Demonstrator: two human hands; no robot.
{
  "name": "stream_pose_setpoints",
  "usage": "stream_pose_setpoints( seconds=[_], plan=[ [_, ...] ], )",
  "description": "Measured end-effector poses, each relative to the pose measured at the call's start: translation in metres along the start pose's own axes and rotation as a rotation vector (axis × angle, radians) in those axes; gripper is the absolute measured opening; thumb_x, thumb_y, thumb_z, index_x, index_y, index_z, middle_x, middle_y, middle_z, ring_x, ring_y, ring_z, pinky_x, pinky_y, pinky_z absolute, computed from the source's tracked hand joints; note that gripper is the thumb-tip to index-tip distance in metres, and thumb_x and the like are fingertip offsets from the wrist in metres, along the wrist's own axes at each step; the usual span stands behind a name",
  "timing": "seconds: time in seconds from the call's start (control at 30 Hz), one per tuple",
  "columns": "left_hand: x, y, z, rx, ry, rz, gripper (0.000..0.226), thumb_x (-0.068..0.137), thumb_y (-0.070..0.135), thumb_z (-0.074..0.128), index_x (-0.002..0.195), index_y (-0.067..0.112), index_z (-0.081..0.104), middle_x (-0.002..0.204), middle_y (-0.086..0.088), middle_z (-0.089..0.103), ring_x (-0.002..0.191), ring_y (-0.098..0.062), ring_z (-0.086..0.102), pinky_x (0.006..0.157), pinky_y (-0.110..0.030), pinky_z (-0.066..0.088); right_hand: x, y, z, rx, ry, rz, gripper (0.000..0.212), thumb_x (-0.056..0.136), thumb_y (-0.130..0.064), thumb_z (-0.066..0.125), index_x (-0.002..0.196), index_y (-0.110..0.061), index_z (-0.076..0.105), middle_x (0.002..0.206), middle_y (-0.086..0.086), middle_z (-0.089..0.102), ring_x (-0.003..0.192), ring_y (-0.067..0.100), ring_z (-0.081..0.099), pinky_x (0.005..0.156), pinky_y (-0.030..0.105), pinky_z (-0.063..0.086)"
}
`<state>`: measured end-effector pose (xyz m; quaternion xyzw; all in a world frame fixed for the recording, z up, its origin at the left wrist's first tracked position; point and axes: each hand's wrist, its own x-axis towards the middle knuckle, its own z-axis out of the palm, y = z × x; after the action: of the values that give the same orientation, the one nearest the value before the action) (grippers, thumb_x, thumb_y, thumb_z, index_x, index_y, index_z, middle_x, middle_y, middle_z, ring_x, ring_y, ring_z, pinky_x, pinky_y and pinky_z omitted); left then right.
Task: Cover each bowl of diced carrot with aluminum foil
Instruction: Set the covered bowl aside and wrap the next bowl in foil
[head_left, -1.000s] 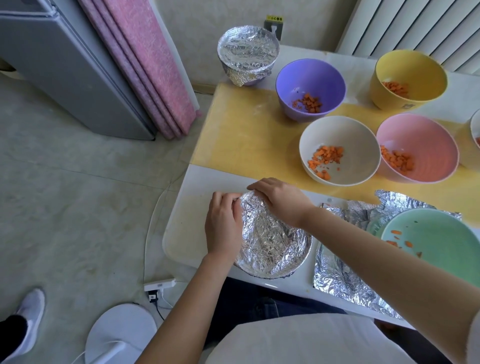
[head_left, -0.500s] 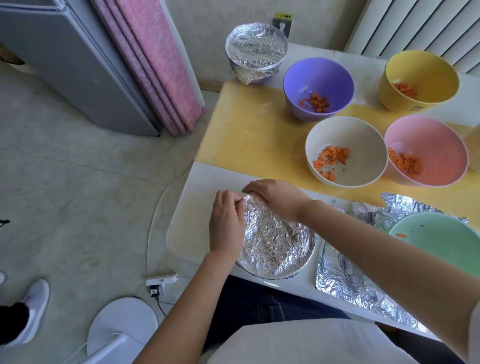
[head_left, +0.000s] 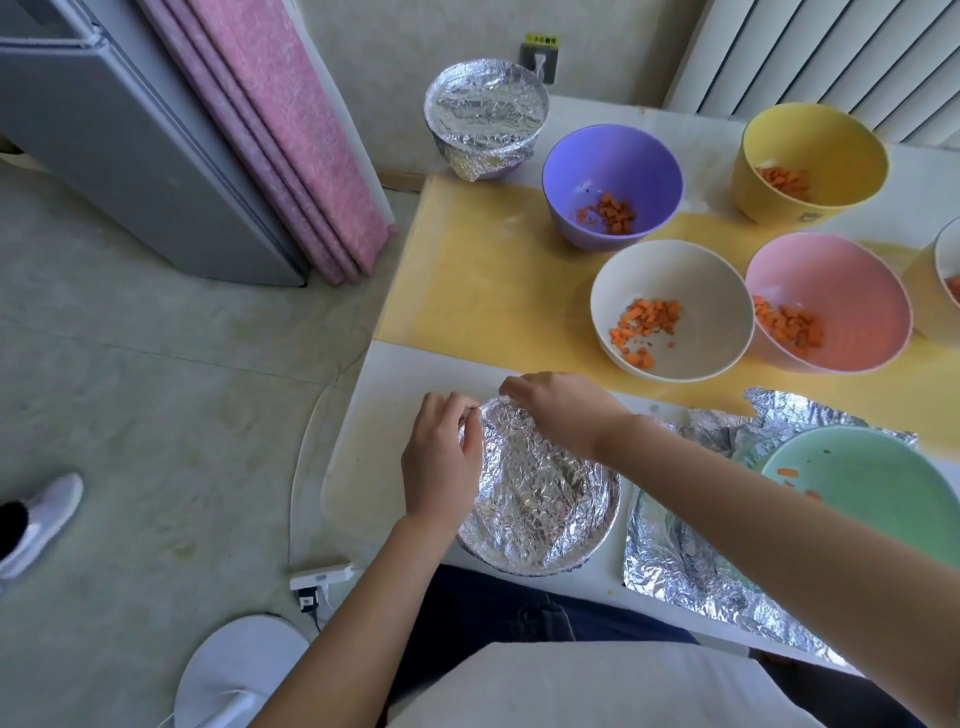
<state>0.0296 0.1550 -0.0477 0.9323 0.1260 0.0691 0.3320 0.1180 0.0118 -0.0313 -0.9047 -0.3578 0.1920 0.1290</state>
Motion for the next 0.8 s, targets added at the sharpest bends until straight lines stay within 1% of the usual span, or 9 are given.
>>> stream_pose_setpoints(
  seconds=[0.13,0.23,0.37,0.47,0.53,0.57,0.67,0.73,0.8],
  plan=[
    [0.005,-0.004,0.002,-0.024,-0.041,0.032,0.006,0.093,0.014,0.053,0.089,0.011,0.057,0.089,0.002,0.051,0.078,-0.016,0.05,0.06,-0.027,0.038,0.003,-0.006,0.0,0.05,0.023,-0.053,0.054,0.087,0.008,0.038,0.133,-0.017,0.048,0.123,0.004,0.059,0.109,0.024,0.056,0.083,0.036,0.048],
    [0.007,-0.005,0.001,-0.018,-0.074,0.047,0.007,0.093,0.011,0.052,0.089,0.009,0.057,0.089,0.002,0.05,0.073,-0.014,0.045,0.06,-0.021,0.031,0.004,-0.007,0.001,0.097,0.015,-0.024,0.057,0.082,0.011,0.039,0.129,-0.019,0.053,0.12,0.006,0.062,0.103,0.029,0.06,0.081,0.041,0.048],
    [0.006,-0.005,0.001,0.021,-0.074,0.038,0.007,0.093,0.01,0.051,0.089,0.008,0.056,0.09,-0.001,0.051,0.072,-0.013,0.043,0.058,-0.019,0.026,0.007,-0.008,0.003,0.06,0.004,-0.008,0.059,0.079,0.01,0.041,0.128,-0.02,0.054,0.12,0.005,0.062,0.101,0.03,0.06,0.08,0.04,0.047],
    [0.006,-0.005,0.002,0.049,-0.083,0.074,0.008,0.094,0.01,0.049,0.089,0.007,0.055,0.09,-0.003,0.052,0.072,-0.014,0.044,0.058,-0.022,0.03,0.004,-0.003,0.006,0.136,0.017,-0.012,0.047,0.089,0.004,0.044,0.128,-0.02,0.055,0.124,0.003,0.062,0.107,0.028,0.06,0.085,0.04,0.049],
    [0.007,-0.005,0.0,0.054,-0.086,0.091,0.009,0.094,0.01,0.048,0.088,0.007,0.054,0.09,-0.003,0.051,0.071,-0.016,0.045,0.056,-0.025,0.031,-0.002,0.005,0.004,0.222,0.045,0.021,0.035,0.096,-0.008,0.045,0.128,-0.018,0.056,0.13,0.003,0.059,0.114,0.025,0.058,0.094,0.038,0.046],
    [0.007,-0.004,0.0,0.053,-0.084,0.088,0.009,0.095,0.009,0.047,0.088,0.007,0.053,0.089,-0.003,0.051,0.071,-0.016,0.045,0.056,-0.025,0.031,-0.005,0.009,0.003,0.273,0.062,0.054,0.032,0.098,-0.013,0.044,0.127,-0.016,0.058,0.128,0.003,0.06,0.113,0.024,0.058,0.094,0.036,0.046],
    [0.003,-0.002,0.001,0.067,-0.072,0.076,0.01,0.095,0.008,0.045,0.087,0.007,0.051,0.089,-0.002,0.049,0.069,-0.015,0.041,0.055,-0.027,0.029,-0.015,0.014,0.003,0.366,0.139,0.118,0.027,0.097,-0.016,0.047,0.118,-0.014,0.064,0.093,0.0,0.069,0.087,0.022,0.065,0.073,0.024,0.042],
    [0.0,-0.001,0.002,0.08,-0.063,0.07,0.009,0.095,0.007,0.045,0.088,0.007,0.051,0.09,-0.003,0.049,0.069,-0.014,0.039,0.054,-0.028,0.029,-0.018,0.01,0.006,0.352,0.199,0.118,0.024,0.096,-0.012,0.049,0.113,-0.01,0.067,0.087,0.003,0.07,0.075,0.015,0.062,0.068,0.019,0.036],
    [0.0,0.0,0.003,0.082,-0.06,0.066,0.009,0.094,0.007,0.045,0.088,0.007,0.051,0.09,-0.004,0.05,0.069,-0.014,0.038,0.053,-0.028,0.029,-0.02,0.006,0.005,0.314,0.227,0.104,0.023,0.095,-0.01,0.05,0.11,-0.008,0.068,0.088,0.006,0.072,0.07,0.013,0.058,0.067,0.02,0.036]
  ],
)
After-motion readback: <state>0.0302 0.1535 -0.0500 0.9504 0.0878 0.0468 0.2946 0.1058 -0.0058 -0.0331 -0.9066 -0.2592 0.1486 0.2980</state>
